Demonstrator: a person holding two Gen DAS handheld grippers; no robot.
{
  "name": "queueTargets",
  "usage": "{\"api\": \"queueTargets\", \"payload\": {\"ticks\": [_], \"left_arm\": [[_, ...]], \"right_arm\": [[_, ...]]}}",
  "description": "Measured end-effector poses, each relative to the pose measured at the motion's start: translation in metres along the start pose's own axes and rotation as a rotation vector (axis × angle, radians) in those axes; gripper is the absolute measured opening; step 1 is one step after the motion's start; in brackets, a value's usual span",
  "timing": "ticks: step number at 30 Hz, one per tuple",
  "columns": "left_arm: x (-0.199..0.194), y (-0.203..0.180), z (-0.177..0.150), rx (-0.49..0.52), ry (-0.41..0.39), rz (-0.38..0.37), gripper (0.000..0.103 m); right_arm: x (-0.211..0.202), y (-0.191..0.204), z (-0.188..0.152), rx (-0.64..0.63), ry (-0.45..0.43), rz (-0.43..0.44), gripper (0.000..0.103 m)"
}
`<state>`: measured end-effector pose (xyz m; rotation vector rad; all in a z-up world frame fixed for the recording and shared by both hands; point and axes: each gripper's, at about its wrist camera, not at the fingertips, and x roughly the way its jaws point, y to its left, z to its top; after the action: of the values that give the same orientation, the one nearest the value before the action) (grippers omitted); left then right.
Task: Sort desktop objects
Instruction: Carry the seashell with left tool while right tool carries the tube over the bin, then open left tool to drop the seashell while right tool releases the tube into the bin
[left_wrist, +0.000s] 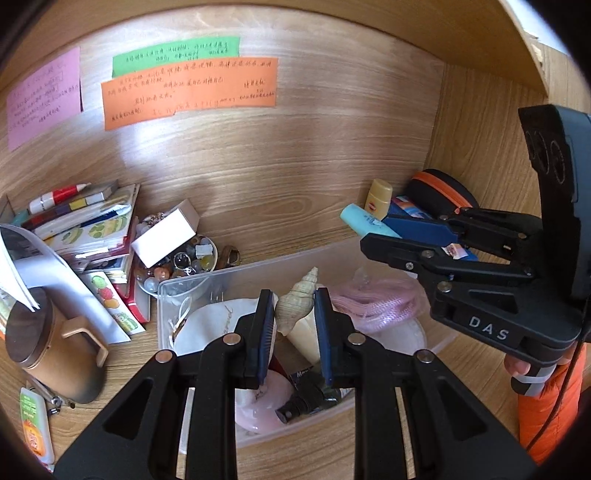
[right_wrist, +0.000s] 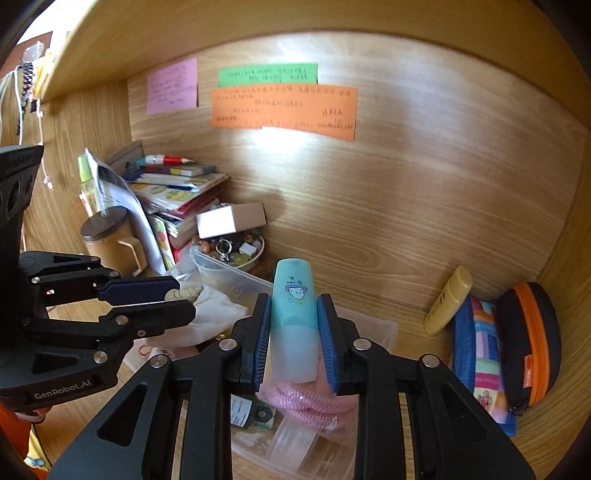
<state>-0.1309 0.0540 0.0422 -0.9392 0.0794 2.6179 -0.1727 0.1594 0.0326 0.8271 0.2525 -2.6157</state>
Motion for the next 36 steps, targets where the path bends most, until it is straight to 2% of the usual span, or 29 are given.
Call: {"api": "queueTargets", "payload": {"ticks": [5,16,28,30,33,36], "left_arm": [[0.018,0.005,-0.003,-0.009,0.037,0.0,0.021],[0.048,0.014,-0.012,-0.026,0.09,-0.01,0.021],[0.048,0.014,-0.016,-0.014,0.076,-0.014,0.022],[0.046,0.013,-0.015,-0.014,0.071,-0.013,0.026],[0.043,0.013,-0.015,-0.01,0.057,-0.003,0.04],[0.038,0.012,-0.015,-0.003,0.035,0.01,0.051]], "right_arm": [[0.025,-0.008,-0.008,0.031,0.054,0.011,0.023],[0.051,-0.022,-0.022,0.076,0.109,0.011,0.023],[0.056,-0.023,-0.024,0.08,0.113,-0.006,0.023],[0.058,-0.024,-0.025,0.086,0.12,-0.003,0.023],[0.059,-0.024,-0.026,0.084,0.126,-0.011,0.028],[0.058,-0.024,-0.026,0.085,0.115,-0.019,0.042]]}}
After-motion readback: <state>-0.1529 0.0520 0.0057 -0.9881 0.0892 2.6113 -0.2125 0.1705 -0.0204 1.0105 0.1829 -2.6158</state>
